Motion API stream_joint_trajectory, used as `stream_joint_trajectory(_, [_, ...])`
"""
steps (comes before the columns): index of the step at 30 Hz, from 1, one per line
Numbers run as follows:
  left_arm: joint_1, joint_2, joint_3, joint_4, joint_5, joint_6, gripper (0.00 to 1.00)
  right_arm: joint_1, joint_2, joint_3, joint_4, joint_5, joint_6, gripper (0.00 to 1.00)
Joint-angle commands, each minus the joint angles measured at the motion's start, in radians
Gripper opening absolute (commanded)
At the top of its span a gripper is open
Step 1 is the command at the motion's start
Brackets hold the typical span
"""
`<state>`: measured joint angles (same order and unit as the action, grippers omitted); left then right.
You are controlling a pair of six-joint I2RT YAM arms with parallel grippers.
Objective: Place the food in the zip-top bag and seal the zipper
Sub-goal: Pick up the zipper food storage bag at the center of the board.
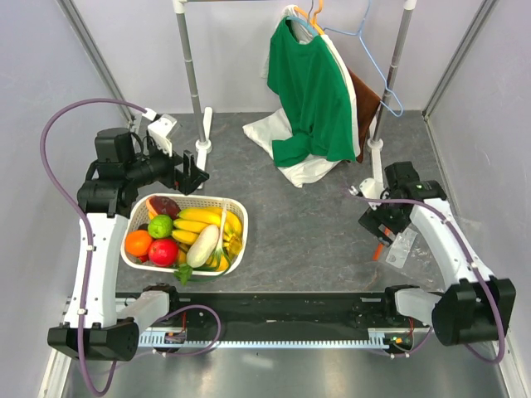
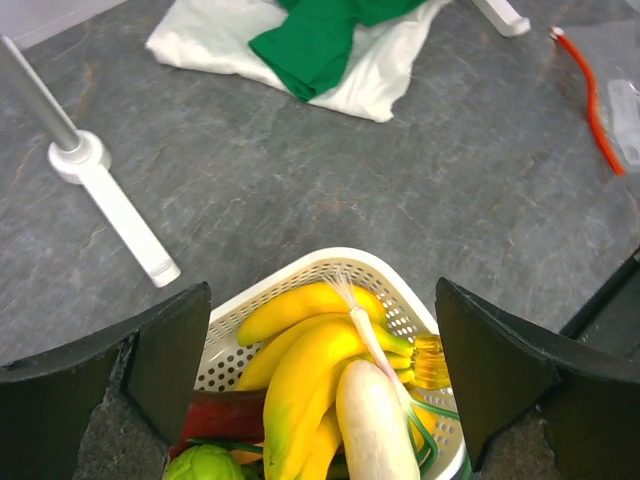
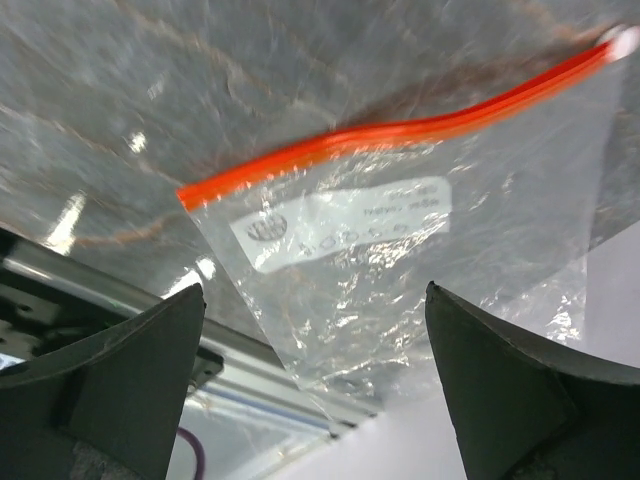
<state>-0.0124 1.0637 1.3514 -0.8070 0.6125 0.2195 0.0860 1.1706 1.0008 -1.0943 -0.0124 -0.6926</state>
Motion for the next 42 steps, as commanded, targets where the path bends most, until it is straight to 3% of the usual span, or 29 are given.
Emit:
stream_joint_trajectory(1, [0.002, -0.018, -0.012, 0.019, 0.153, 0.096, 1.00, -0.002, 0.067, -0.091, 0.068, 0.149, -0.110, 0.98])
stream_joint_trajectory(8, [0.002, -0.021, -0.026, 0.014, 0.190, 0.119, 1.00, -0.026, 0.237, -0.125, 0.197, 0.236, -0.235, 0.98])
stream_joint_trajectory(12, [0.000, -0.033, -0.058, 0.014, 0.211, 0.132, 1.00, -0.080, 0.365, -0.004, 0.220, 0.198, -0.248, 0.98])
stream_joint_trajectory(15, [0.000, -0.039, -0.075, 0.014, 0.234, 0.129, 1.00, -0.111, 0.438, 0.103, 0.232, 0.132, -0.078, 0.98])
stream_joint_trajectory(16, [0.000, -0.039, -0.075, 0.012, 0.234, 0.123, 1.00, -0.112, 0.451, 0.126, 0.234, 0.112, 0.061, 0.98])
stream_joint_trajectory(20, [-0.001, -0.034, -0.074, 0.014, 0.231, 0.116, 1.00, -0.112, 0.426, 0.153, 0.269, 0.066, 0.369, 0.98])
stream_joint_trajectory(23, [-0.001, -0.030, -0.072, 0.023, 0.231, 0.113, 1.00, -0.112, 0.467, 0.137, 0.346, 0.226, 0.535, 0.97])
stream_joint_trajectory(26, [-0.001, -0.030, -0.067, 0.031, 0.231, 0.116, 1.00, -0.117, 0.573, 0.179, 0.341, 0.334, 0.611, 0.92])
stream_joint_trajectory(31, [-0.003, -0.042, -0.081, 0.043, 0.227, 0.124, 1.00, -0.124, 0.601, 0.177, 0.320, 0.334, 0.685, 0.88])
stream_joint_trajectory(34, [-0.001, -0.047, -0.097, 0.057, 0.227, 0.124, 1.00, -0.126, 0.624, 0.171, 0.312, 0.370, 0.691, 0.81])
stream_joint_trajectory(37, [-0.001, -0.044, -0.101, 0.066, 0.225, 0.121, 1.00, -0.135, 0.620, 0.167, 0.307, 0.348, 0.691, 0.66])
stream_joint_trajectory(40, [-0.001, -0.044, -0.101, 0.069, 0.220, 0.123, 1.00, -0.138, 0.588, 0.170, 0.275, 0.286, 0.720, 0.47])
stream_joint_trajectory(42, [-0.001, -0.044, -0.103, 0.072, 0.220, 0.123, 1.00, -0.140, 0.564, 0.162, 0.252, 0.249, 0.729, 0.24])
